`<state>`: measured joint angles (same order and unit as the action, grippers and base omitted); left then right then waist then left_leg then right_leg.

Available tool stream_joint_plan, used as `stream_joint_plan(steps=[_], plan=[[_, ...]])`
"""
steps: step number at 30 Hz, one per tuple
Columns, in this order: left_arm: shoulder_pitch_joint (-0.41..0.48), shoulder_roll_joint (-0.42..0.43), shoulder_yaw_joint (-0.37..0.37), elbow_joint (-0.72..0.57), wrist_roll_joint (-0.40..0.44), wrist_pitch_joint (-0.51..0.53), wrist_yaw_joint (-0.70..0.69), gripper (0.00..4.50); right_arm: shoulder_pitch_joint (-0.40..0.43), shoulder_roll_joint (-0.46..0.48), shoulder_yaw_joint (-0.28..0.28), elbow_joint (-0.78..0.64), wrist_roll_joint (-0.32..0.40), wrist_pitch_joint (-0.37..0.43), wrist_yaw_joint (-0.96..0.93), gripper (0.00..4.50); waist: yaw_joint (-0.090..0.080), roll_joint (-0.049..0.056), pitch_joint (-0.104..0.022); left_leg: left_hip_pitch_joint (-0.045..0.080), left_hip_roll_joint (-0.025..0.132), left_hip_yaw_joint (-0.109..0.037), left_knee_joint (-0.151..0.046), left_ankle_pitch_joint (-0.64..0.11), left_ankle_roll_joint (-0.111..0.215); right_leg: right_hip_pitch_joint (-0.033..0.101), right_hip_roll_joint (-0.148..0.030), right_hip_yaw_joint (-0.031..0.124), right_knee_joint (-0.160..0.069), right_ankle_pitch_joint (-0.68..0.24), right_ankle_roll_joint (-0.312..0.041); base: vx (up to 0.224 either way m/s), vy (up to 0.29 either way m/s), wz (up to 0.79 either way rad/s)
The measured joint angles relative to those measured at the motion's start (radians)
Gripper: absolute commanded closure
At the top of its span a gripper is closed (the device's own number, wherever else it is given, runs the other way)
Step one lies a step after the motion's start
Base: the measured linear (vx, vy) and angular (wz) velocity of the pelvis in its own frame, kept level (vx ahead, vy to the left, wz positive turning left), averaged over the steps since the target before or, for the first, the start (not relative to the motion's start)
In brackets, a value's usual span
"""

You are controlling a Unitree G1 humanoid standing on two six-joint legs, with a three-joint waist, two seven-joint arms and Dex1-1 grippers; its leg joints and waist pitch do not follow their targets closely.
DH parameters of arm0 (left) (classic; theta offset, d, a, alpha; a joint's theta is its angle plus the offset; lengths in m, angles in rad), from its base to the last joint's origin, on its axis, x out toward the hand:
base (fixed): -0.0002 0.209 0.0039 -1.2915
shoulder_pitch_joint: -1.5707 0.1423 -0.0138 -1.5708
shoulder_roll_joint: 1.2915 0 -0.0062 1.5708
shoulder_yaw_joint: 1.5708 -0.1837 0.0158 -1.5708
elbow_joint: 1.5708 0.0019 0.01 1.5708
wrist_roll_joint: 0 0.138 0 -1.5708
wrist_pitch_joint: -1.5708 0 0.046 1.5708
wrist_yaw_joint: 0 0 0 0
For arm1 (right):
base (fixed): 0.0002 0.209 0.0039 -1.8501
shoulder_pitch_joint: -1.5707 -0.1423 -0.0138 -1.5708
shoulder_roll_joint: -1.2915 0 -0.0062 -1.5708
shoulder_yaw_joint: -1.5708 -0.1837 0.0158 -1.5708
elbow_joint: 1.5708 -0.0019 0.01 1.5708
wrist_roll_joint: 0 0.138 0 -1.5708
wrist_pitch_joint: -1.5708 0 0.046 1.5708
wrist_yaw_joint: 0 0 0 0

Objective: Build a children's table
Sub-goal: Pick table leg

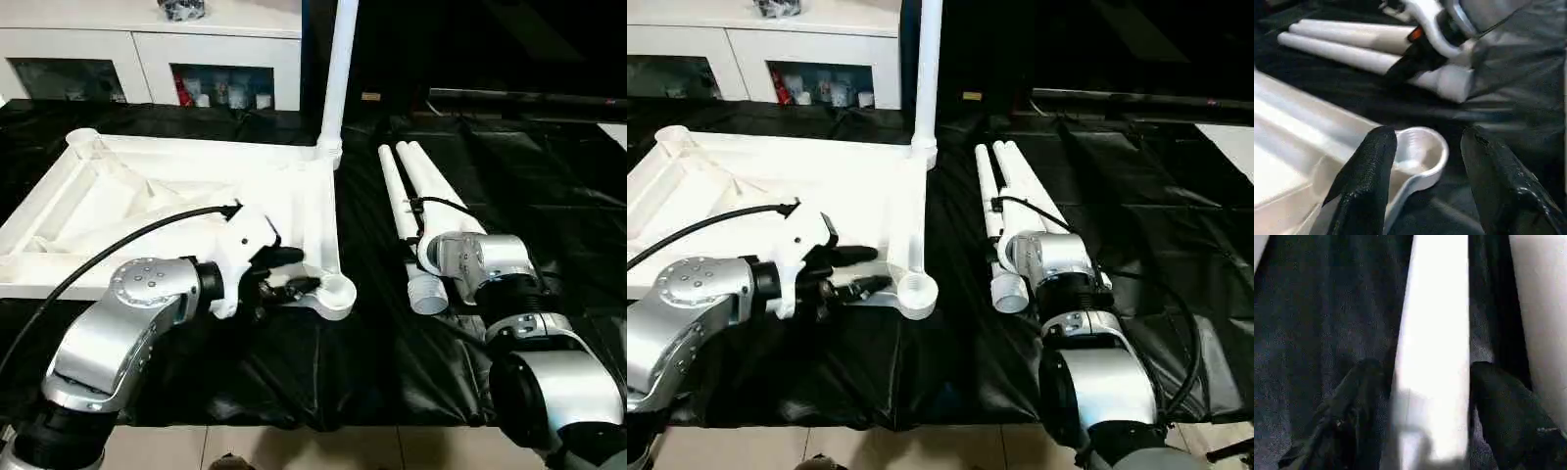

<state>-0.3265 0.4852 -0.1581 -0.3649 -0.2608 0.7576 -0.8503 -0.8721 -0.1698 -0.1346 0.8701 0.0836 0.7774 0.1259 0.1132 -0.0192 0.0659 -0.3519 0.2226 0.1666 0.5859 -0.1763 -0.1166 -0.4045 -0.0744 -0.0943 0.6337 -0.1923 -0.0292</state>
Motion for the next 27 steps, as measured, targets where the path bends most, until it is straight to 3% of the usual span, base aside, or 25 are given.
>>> stream_joint_plan(steps=[3,4,11,19,25,27], plan=[[0.0,0.002,-0.001,-0.005,-0.013,0.005,-0.004,2.02,-0.006,0.0,-0.005,0.014,0.003,-0.002,-0.002,1.74,0.0,0.0,0.0,0.0,0.0,0.0,0.0,0.0,0.0,0.0,0.0,0.0,0.001,0.0,0.0,0.0,0.0,0.0],[0.0,0.004,-0.002,-0.005,-0.015,0.005,-0.004,2.02,-0.006,0.0,-0.005,0.017,0.003,-0.003,-0.004,2.0,0.0,0.0,0.0,0.0,0.0,0.0,0.0,0.0,0.0,0.0,0.0,0.0,0.002,0.0,0.0,0.0,0.0,0.0],[0.0,0.017,-0.008,-0.003,-0.006,0.003,0.009,2.02,-0.017,-0.001,-0.014,0.043,0.006,-0.011,-0.005,2.52,0.001,-0.001,0.0,0.001,0.0,0.0,0.001,0.001,-0.001,0.0,0.0,0.0,0.005,0.0,0.0,0.0,0.0,0.0],[-0.001,0.017,-0.015,0.015,0.002,-0.013,0.032,2.02,-0.016,0.0,-0.016,0.054,0.008,-0.053,0.0,2.67,0.001,-0.001,0.0,0.001,0.0,0.0,0.002,0.001,-0.001,0.0,0.0,0.0,0.007,0.0,0.0,0.0,0.0,0.0],[-0.065,-0.058,0.018,0.083,0.015,-0.048,0.112,2.02,0.019,0.005,-0.058,0.01,0.051,-0.153,0.025,2.67,0.002,0.001,0.0,0.0,0.0,-0.001,0.005,0.001,-0.001,-0.001,0.0,0.0,0.008,0.001,0.0,0.0,0.0,0.0],[-0.092,-0.108,0.043,0.11,0.014,-0.062,0.158,2.02,0.041,0.007,-0.097,-0.046,0.091,-0.177,0.055,2.67,0.003,0.001,0.0,0.0,0.0,-0.001,0.005,0.001,-0.001,-0.001,0.0,0.0,0.008,0.001,-0.001,0.0,0.0,0.0]])
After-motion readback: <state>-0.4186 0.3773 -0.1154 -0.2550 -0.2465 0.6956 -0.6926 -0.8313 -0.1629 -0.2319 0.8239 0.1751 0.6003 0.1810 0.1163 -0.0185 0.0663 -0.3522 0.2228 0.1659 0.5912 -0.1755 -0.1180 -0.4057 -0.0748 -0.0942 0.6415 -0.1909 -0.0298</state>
